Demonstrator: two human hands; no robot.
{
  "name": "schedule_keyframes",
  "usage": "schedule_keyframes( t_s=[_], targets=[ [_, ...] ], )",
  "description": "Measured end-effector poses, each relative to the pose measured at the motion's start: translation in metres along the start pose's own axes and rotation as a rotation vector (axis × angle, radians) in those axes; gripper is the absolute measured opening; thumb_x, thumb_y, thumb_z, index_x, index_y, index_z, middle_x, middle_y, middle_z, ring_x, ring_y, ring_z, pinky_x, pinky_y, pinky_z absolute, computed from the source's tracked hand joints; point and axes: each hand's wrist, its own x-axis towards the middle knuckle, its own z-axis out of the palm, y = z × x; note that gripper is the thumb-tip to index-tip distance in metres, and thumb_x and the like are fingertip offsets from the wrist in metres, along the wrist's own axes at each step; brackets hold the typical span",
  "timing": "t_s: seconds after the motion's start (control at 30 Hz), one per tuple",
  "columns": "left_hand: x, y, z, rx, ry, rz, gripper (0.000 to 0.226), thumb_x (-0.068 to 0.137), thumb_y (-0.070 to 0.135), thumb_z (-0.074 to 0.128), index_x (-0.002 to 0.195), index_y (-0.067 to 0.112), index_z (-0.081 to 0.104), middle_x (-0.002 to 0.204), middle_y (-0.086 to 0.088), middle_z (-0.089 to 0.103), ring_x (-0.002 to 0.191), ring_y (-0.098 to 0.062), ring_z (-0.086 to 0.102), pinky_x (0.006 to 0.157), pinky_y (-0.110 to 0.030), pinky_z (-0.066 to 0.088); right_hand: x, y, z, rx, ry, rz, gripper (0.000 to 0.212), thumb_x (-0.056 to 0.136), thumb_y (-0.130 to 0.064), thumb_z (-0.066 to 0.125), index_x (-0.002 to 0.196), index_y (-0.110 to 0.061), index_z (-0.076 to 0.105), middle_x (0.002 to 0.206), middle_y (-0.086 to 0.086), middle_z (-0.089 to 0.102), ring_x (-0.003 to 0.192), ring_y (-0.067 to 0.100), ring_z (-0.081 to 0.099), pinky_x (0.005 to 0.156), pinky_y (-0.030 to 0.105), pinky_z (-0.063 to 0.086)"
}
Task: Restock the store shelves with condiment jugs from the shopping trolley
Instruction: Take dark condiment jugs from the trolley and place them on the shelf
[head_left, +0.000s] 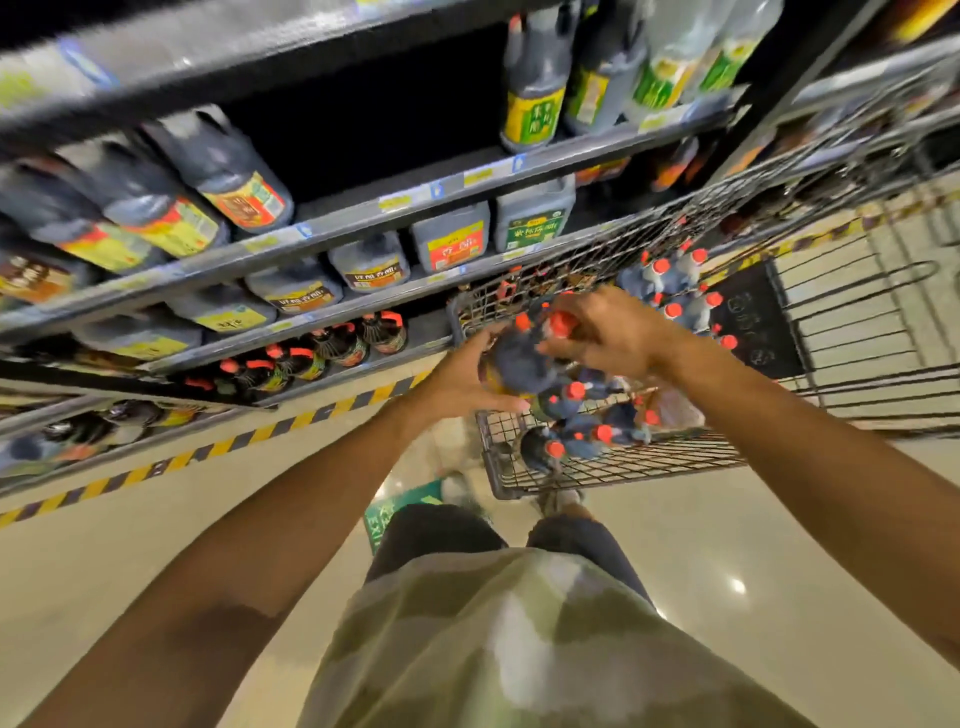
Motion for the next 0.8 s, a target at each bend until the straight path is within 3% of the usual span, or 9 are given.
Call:
schedule_keyframes(
  t_s=[0.07, 0.17, 0.27, 0.37, 0.43, 0.5, 0.6, 0.73, 0.8],
  targets=[
    [0.003, 0.01, 0.003, -0.013, 0.012, -0.001, 0.087, 0.072, -0.003, 0.086, 0.141, 0.01, 0.036, 0.123, 0.021, 0.047, 0.111, 0.004, 0.055, 0.08, 0.0, 0.044, -0.005, -0.008, -0.007, -0.017, 0.002, -0.026, 0.029, 0.095, -0.042, 0.065, 0.099, -0.014, 0.063, 0.057, -0.009, 0.049, 0.057, 0.021, 0.047, 0.055, 0.037, 0.04],
    [0.006, 0.015, 0.007, 0.007, 0.013, 0.033, 0.073, 0.069, -0.003, 0.087, 0.122, 0.017, 0.042, 0.113, 0.023, 0.048, 0.099, 0.009, 0.051, 0.075, 0.001, 0.041, -0.013, -0.012, 0.002, -0.043, 0.071, -0.032, 0.032, 0.093, -0.046, 0.063, 0.106, -0.017, 0.065, 0.059, -0.013, 0.046, 0.06, 0.022, 0.052, 0.057, 0.039, 0.048],
    [0.01, 0.01, 0.011, 0.056, 0.077, 0.079, 0.078, 0.061, 0.01, 0.096, 0.119, 0.028, 0.047, 0.11, 0.023, 0.056, 0.104, -0.003, 0.059, 0.076, 0.001, 0.042, -0.029, -0.003, 0.02, 0.054, 0.173, 0.058, 0.049, 0.09, -0.059, 0.058, 0.126, -0.024, 0.06, 0.096, -0.002, 0.072, 0.087, 0.024, 0.07, 0.072, 0.044, 0.057],
    [0.008, 0.007, 0.011, 0.011, 0.136, 0.046, 0.081, 0.058, 0.017, 0.098, 0.122, 0.028, 0.05, 0.112, 0.022, 0.059, 0.112, -0.009, 0.057, 0.081, -0.006, 0.045, -0.057, 0.008, 0.041, 0.304, 0.298, 0.211, 0.072, 0.088, -0.057, 0.067, 0.149, -0.031, 0.037, 0.13, -0.002, 0.066, 0.118, 0.012, 0.064, 0.09, 0.03, 0.056],
    [0.005, 0.002, 0.01, 0.016, 0.2, 0.022, 0.082, 0.056, 0.026, 0.099, 0.125, 0.022, 0.054, 0.118, 0.012, 0.063, 0.114, -0.012, 0.059, 0.089, -0.024, 0.05, -0.077, 0.017, 0.065, 0.36, 0.332, 0.319, 0.075, 0.088, -0.049, 0.072, 0.149, -0.026, 0.035, 0.131, 0.0, 0.065, 0.118, 0.011, 0.062, 0.089, 0.027, 0.055],
    [0.002, -0.002, 0.006, 0.025, 0.238, 0.019, 0.081, 0.054, 0.031, 0.099, 0.124, 0.023, 0.057, 0.12, 0.009, 0.066, 0.115, -0.013, 0.061, 0.094, -0.035, 0.052, -0.088, 0.023, 0.097, 0.376, 0.209, 0.438, 0.071, 0.088, -0.047, 0.072, 0.144, -0.019, 0.04, 0.121, 0.003, 0.068, 0.101, 0.016, 0.066, 0.082, 0.038, 0.057],
    [-0.001, -0.012, 0.001, 0.004, 0.252, 0.006, 0.078, 0.057, 0.027, 0.098, 0.123, 0.024, 0.056, 0.12, 0.011, 0.063, 0.116, -0.012, 0.06, 0.093, -0.032, 0.051, -0.088, 0.035, 0.157, 0.558, -0.111, 0.638, 0.068, 0.084, -0.043, 0.077, 0.138, -0.015, 0.046, 0.106, -0.001, 0.067, 0.083, 0.01, 0.063, 0.078, 0.036, 0.053],
    [-0.003, -0.031, -0.006, -0.016, 0.292, -0.009, 0.089, 0.053, 0.04, 0.097, 0.128, 0.025, 0.052, 0.13, 0.008, 0.06, 0.12, -0.014, 0.058, 0.101, -0.037, 0.05, -0.082, 0.072, 0.247, 0.492, -0.133, 0.693, 0.072, 0.075, -0.052, 0.078, 0.13, -0.012, 0.054, 0.121, 0.011, 0.061, 0.11, 0.032, 0.062, 0.094, 0.049, 0.052],
    [0.0, -0.042, -0.007, -0.037, 0.31, -0.022, 0.089, 0.046, 0.052, 0.093, 0.121, 0.029, 0.051, 0.127, 0.008, 0.06, 0.121, -0.017, 0.057, 0.102, -0.039, 0.049, -0.08, 0.084, 0.272, 0.43, -0.185, 0.77, 0.076, 0.075, -0.062, 0.068, 0.133, -0.015, 0.053, 0.124, 0.012, 0.061, 0.113, 0.034, 0.061, 0.096, 0.047, 0.051]
  ],
)
